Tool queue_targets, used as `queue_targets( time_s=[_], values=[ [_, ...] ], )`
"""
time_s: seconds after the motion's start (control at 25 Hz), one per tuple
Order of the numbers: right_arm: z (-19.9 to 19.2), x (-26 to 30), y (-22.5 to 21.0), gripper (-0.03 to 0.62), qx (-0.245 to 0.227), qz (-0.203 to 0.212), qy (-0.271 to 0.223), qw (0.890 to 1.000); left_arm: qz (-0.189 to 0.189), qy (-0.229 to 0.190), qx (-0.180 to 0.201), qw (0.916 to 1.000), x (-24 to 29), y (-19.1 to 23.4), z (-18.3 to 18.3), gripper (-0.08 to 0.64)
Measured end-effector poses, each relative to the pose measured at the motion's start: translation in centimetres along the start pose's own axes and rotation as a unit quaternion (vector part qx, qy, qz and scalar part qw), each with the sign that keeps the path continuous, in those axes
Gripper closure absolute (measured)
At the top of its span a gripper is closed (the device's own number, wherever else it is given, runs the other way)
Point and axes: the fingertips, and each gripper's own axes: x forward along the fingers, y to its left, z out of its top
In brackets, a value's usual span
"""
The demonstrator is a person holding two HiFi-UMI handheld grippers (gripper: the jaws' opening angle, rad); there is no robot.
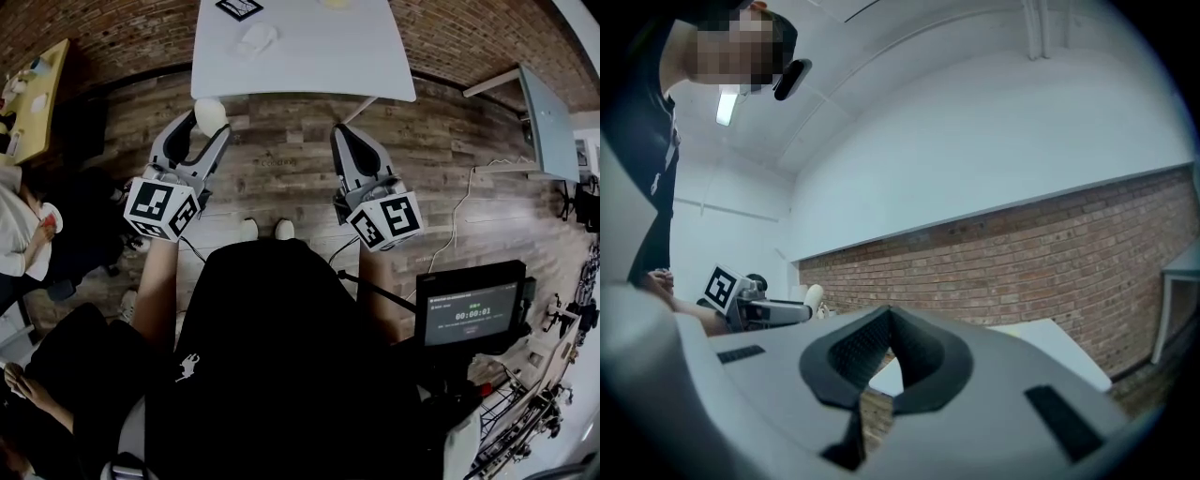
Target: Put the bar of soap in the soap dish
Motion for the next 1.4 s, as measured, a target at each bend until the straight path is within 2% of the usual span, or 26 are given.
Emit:
queue_targets(
  time_s=[0.2,0.6,0.76,1.0,1.2,1.4],
  values=[
    [-1.5,0.8,3.2,0.588,-0.029,-0.02,0.007,0.999,-0.015,-0.009,-0.004,0.9998,-2.6,1.8,-1.4,0.307],
    [-1.2,0.4,2.9,0.588,-0.01,-0.028,0.002,1.0,-0.017,-0.004,-0.002,0.9998,-2.0,1.9,-1.8,0.307],
    [-1.1,0.7,3.2,0.588,0.001,-0.026,0.0,1.0,-0.018,-0.007,-0.002,0.9998,-2.2,2.3,-1.3,0.307],
    [-1.0,1.4,4.4,0.588,-0.032,-0.017,0.013,0.999,-0.014,-0.007,-0.005,0.9999,-2.7,2.9,-1.4,0.307],
    [-0.8,1.6,4.8,0.588,-0.023,-0.01,0.012,1.0,-0.009,-0.007,-0.004,0.9999,-3.2,3.2,-1.3,0.307],
    [-0.5,2.1,5.4,0.588,-0.036,-0.005,0.016,0.999,-0.003,-0.007,-0.005,1.0,-3.8,3.7,-1.2,0.307]
  ],
)
